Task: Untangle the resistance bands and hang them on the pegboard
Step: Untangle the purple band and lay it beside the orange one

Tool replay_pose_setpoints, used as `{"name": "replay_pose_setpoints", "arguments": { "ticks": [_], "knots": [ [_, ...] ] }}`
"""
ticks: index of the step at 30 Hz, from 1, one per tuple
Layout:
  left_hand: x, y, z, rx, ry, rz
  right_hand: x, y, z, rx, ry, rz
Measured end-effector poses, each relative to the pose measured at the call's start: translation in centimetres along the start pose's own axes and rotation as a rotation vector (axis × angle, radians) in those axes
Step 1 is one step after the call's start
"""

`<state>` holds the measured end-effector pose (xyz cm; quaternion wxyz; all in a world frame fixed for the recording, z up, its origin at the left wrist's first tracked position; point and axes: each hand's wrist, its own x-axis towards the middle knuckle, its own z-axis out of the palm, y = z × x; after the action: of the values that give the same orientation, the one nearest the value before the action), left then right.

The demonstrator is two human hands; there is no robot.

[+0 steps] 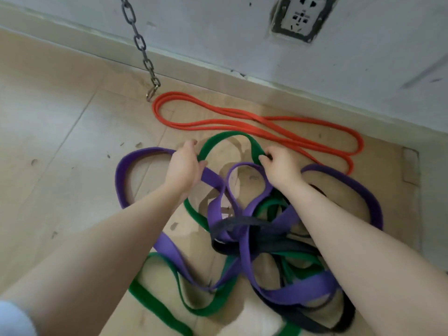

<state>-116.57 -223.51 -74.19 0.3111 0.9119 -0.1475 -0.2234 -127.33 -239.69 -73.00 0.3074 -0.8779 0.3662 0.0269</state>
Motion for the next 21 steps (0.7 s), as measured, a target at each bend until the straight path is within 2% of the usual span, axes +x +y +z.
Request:
{"name": "replay_pose_setpoints", "arguments": {
  "ticks": [2, 6, 8, 14, 18, 21],
  "knots": [
    [-1.1, 0.1, -0.4, -0.061, 0.042, -0.006, -1.7, -0.6, -1.2, 0.188, 0.045, -0.002],
    [-6.2, 3.3, -3.1, -0.524, 0.050, 0.133, -7.9, -1.6, -5.2, 0.576, 0.042, -0.021],
    [-10.0, 5.8, -5.5, -0.633, 0.042, 0.194, -12.0, -2.8, -7.8, 0.659, 0.055, -0.055],
    [-22.3, 12.4, -13.5, -0.778, 0.040, 0.422, -23.7, -8.9, -16.0, 0.841, 0.132, -0.095],
    [-29.4, 15.4, -17.9, -0.810, 0.061, 0.531, -30.4, -14.3, -22.7, 1.174, 0.235, -0.170],
    [-34.7, 17.3, -21.7, -0.911, 0.101, 0.589, -34.9, -18.3, -26.7, 1.366, 0.195, -0.227]
  ]
}}
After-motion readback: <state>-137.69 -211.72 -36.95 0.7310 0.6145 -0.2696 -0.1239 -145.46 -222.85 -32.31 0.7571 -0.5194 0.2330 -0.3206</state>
